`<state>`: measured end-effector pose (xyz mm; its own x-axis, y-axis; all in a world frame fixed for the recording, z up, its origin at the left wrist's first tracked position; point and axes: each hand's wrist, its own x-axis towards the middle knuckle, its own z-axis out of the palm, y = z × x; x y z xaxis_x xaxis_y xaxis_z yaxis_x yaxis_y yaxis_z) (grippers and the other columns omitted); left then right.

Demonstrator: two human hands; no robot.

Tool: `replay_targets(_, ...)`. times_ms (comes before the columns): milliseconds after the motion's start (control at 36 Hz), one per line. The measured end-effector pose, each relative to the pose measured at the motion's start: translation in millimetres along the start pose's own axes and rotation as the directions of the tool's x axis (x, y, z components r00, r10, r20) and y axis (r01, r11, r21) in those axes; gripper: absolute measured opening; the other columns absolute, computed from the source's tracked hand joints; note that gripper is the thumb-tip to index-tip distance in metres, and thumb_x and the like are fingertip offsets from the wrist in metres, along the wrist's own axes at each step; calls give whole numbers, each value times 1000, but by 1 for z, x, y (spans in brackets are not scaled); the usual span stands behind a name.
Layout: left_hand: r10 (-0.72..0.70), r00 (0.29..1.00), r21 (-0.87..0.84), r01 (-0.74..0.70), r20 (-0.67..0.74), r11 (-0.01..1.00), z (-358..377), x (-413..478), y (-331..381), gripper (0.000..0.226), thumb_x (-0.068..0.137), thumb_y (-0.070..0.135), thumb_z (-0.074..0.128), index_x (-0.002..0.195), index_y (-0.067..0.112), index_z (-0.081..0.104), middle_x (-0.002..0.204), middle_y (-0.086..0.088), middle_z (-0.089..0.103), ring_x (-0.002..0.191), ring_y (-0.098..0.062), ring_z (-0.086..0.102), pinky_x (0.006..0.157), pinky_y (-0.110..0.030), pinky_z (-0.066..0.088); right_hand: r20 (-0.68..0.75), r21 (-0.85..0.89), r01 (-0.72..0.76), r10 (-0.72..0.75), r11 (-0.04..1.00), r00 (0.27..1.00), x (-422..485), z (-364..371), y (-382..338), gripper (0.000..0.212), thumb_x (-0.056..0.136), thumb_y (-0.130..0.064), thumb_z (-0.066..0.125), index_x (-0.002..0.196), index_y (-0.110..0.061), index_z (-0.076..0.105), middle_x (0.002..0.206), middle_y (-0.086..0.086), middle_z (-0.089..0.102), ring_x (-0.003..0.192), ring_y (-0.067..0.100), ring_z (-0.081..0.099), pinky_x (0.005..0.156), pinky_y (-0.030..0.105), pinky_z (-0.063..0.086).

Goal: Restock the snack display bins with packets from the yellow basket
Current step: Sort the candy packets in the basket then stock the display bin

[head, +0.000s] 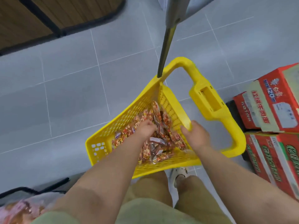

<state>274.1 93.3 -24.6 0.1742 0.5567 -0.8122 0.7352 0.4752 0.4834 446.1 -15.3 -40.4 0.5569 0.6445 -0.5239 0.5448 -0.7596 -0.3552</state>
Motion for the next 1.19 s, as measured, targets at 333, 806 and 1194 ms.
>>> replay_targets(333,-140,980,-11,140,-141,990,32,83,24,67,90,43,60,138,0,42,132,-18,54,119,-36,53,101,-42,46,-113,14,76,-74,997,991,6,12,8,34,83,-54,53,80,-24,39,78,5,57,79,32,57,56,33,29)
replay_targets(806,5,970,-505,-130,-242,853,5,41,-24,36,100,23,44,136,24,42,118,5,64,55,-18,68,47,-30,52,-139,31,69,-64,997,988,1,8,2,31,83,-52,52,78,-23,41,62,-8,35,65,24,40,55,32,26)
replay_targets(1194,251,950,-765,-20,186,643,-18,-56,-19,17,79,17,61,91,5,61,80,-8,71,68,-19,71,60,-38,61,-40,670,130,-140,731,989,-35,-27,-45,10,94,-32,54,90,-28,63,86,-15,63,83,-3,56,77,22,43)
